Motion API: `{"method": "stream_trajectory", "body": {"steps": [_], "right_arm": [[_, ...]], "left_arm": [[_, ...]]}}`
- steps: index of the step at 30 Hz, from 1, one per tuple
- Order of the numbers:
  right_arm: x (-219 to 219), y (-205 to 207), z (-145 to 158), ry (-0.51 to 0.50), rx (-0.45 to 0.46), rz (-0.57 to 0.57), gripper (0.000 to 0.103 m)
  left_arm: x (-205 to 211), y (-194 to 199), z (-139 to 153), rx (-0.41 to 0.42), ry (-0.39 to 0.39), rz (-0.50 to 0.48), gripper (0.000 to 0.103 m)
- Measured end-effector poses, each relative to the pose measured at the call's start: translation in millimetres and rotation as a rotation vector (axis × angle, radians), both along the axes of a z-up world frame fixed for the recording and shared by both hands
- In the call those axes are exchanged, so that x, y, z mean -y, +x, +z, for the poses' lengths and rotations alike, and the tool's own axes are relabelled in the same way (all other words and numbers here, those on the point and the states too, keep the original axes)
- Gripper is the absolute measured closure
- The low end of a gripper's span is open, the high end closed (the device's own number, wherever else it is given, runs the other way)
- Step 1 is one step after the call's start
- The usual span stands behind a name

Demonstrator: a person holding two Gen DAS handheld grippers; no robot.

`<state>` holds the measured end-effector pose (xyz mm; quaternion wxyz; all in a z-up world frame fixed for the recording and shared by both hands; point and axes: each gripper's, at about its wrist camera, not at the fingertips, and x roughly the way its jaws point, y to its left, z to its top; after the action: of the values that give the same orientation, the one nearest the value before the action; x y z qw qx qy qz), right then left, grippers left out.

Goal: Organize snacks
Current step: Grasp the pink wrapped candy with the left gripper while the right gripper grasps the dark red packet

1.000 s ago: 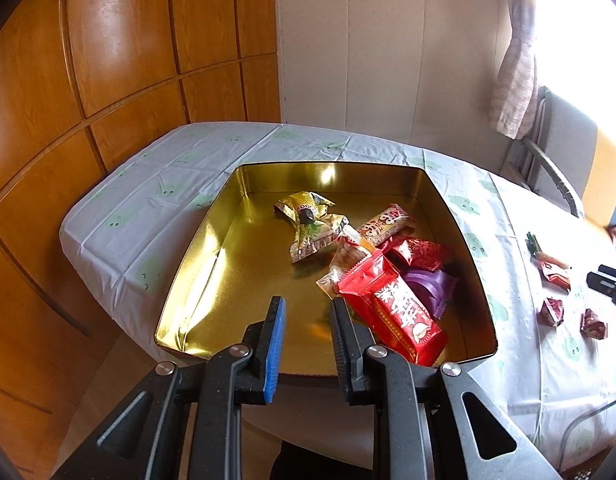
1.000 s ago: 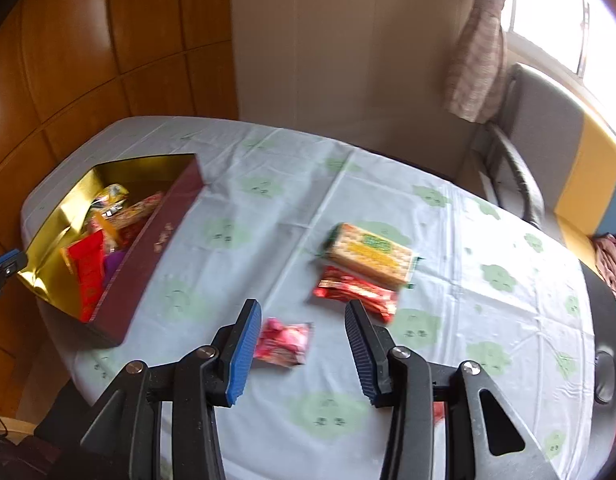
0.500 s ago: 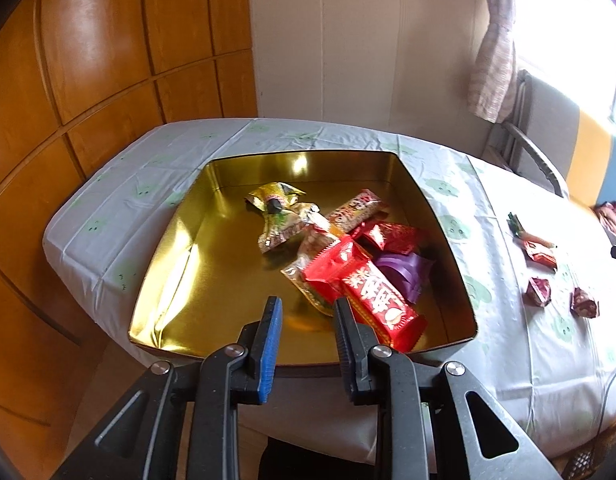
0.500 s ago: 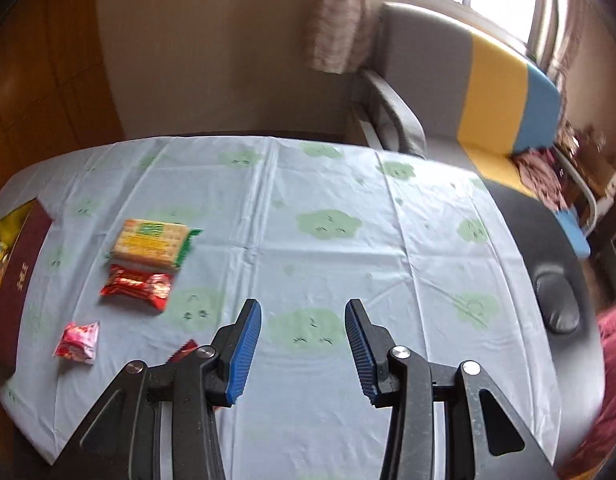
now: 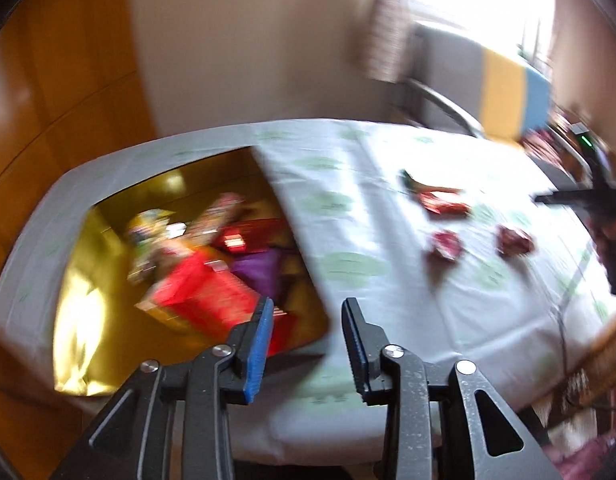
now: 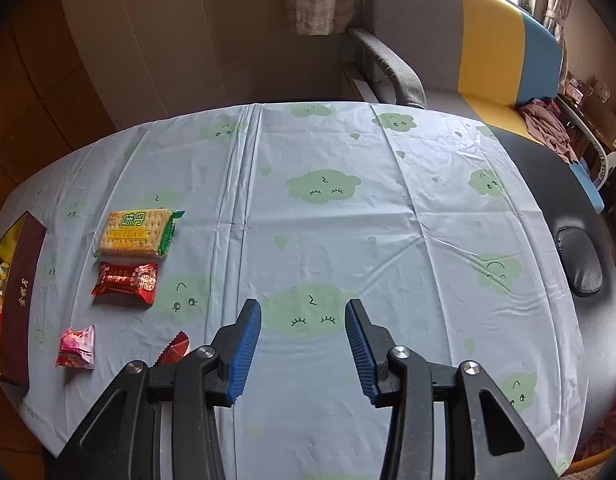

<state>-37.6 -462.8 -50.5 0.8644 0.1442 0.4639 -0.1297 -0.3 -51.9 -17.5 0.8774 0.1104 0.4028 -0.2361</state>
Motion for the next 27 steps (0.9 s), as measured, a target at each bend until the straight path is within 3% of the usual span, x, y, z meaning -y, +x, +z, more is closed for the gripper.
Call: {"method": "stream_trajectory", "body": {"steps": [5, 9, 15, 25, 27], "right_arm": [[-1.5, 1.1, 0.8, 0.04, 0.013, 0.028, 0.059], [-14.8, 6.5, -1.2, 0.076, 0.01, 0.112, 0.057], [-30.2, 11.5, -1.7, 0.084, 0.012, 0.199, 0.056], [-29.5, 12.8, -1.6, 0.11, 0.018, 0.21, 0.055], [-30.6, 13.2, -1.9, 0.114, 0.017, 0.216, 0.055]], "left_arm": [[50.7, -4.1, -4.8, -0.009, 0.03, -0.196, 0.062], [86.7, 1.6, -9.0, 0.001, 0.053, -0.298, 0.054], [138.7, 19.8, -22.2, 0.002, 0.087, -0.431, 0.054], [191.7, 50.6, -54.4, -0.04, 0.159, -0.542, 0.055], [194.8, 55.7, -61.1, -0.076, 0.148, -0.544, 0.061]]}}
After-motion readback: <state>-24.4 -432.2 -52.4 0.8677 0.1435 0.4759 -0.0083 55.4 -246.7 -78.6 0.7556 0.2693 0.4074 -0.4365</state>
